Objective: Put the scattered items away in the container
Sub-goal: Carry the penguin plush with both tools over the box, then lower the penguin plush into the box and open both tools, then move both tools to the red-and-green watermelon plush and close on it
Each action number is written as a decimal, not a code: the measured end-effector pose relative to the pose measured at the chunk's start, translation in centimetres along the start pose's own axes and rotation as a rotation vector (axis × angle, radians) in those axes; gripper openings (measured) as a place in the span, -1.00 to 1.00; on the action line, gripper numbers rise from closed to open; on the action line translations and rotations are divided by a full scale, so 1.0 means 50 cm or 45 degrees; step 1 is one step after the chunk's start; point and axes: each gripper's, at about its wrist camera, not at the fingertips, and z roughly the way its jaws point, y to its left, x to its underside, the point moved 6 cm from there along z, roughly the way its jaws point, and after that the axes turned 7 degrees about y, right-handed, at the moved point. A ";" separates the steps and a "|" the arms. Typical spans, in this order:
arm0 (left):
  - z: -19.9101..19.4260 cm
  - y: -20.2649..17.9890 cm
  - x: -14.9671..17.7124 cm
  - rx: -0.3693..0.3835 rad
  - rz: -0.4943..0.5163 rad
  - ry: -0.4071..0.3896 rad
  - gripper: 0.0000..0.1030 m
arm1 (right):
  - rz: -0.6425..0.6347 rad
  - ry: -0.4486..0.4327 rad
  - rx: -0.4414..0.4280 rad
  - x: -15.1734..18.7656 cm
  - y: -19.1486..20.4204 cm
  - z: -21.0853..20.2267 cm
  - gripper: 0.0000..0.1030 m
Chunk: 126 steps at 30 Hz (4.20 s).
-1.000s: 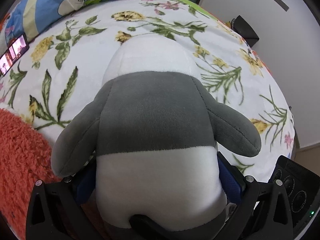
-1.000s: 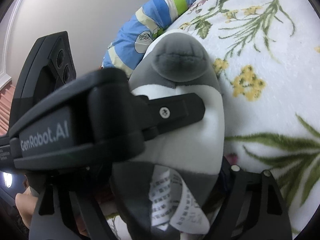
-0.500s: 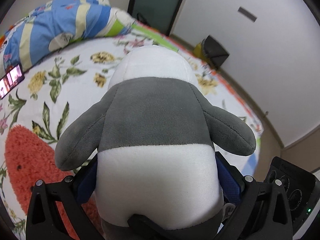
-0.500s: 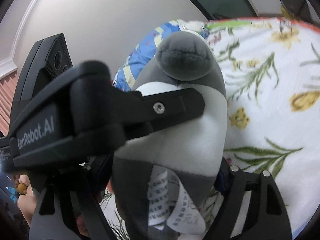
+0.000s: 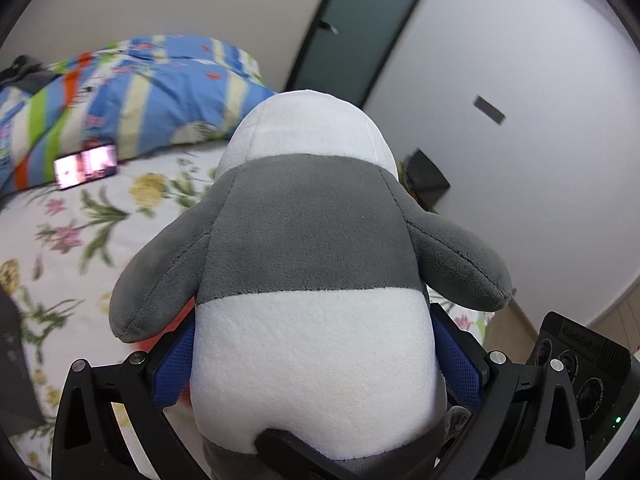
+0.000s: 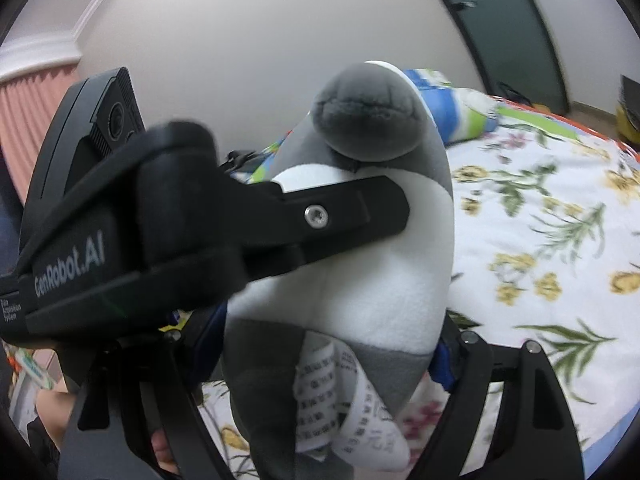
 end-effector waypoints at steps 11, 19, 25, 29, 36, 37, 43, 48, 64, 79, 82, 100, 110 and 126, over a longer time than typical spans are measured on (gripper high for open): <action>-0.251 0.345 0.105 -0.096 -0.440 -0.287 0.98 | -0.241 0.202 -0.215 0.081 0.313 0.182 0.63; -0.403 0.573 0.225 -0.133 -0.949 -0.660 0.98 | -0.770 0.561 -0.361 0.117 0.545 0.345 0.64; -0.447 0.687 0.371 -0.173 -1.386 -0.935 0.98 | -1.252 0.908 -0.419 0.185 0.650 0.460 0.64; -0.444 0.751 0.435 -0.188 -1.596 -0.971 0.98 | -1.437 1.104 -0.434 0.253 0.720 0.487 0.65; -0.446 0.777 0.452 -0.191 -1.734 -1.064 0.98 | -1.501 1.232 -0.481 0.264 0.741 0.541 0.76; -0.442 0.775 0.447 -0.201 -1.744 -1.059 0.98 | -1.493 1.252 -0.483 0.258 0.736 0.545 0.76; -0.428 0.759 0.413 -0.221 -1.749 -0.965 0.99 | -1.565 1.329 -0.431 0.278 0.758 0.525 0.85; -0.485 0.755 0.452 0.048 -1.837 -1.164 0.98 | -1.639 1.203 -0.325 0.223 0.776 0.513 0.94; -0.418 0.788 0.449 0.085 -1.859 -0.959 0.98 | -1.650 0.800 0.210 0.163 0.696 0.571 0.87; -0.429 0.698 0.358 0.013 -1.433 -0.867 0.98 | -0.966 0.648 0.024 0.160 0.508 0.392 0.89; -0.416 0.648 0.327 -0.007 -1.316 -0.831 0.98 | -0.765 0.632 0.069 0.130 0.380 0.334 0.90; -0.074 0.320 0.142 -0.065 -0.793 -0.139 0.98 | -0.152 0.497 0.086 0.081 -0.077 0.150 0.99; 0.148 0.288 0.099 -0.041 -0.793 0.202 0.98 | 0.024 0.504 -0.146 0.083 -0.153 0.233 0.99; 0.340 0.284 0.100 0.011 -0.717 0.502 1.00 | 0.031 0.554 -0.275 0.127 -0.177 0.351 1.00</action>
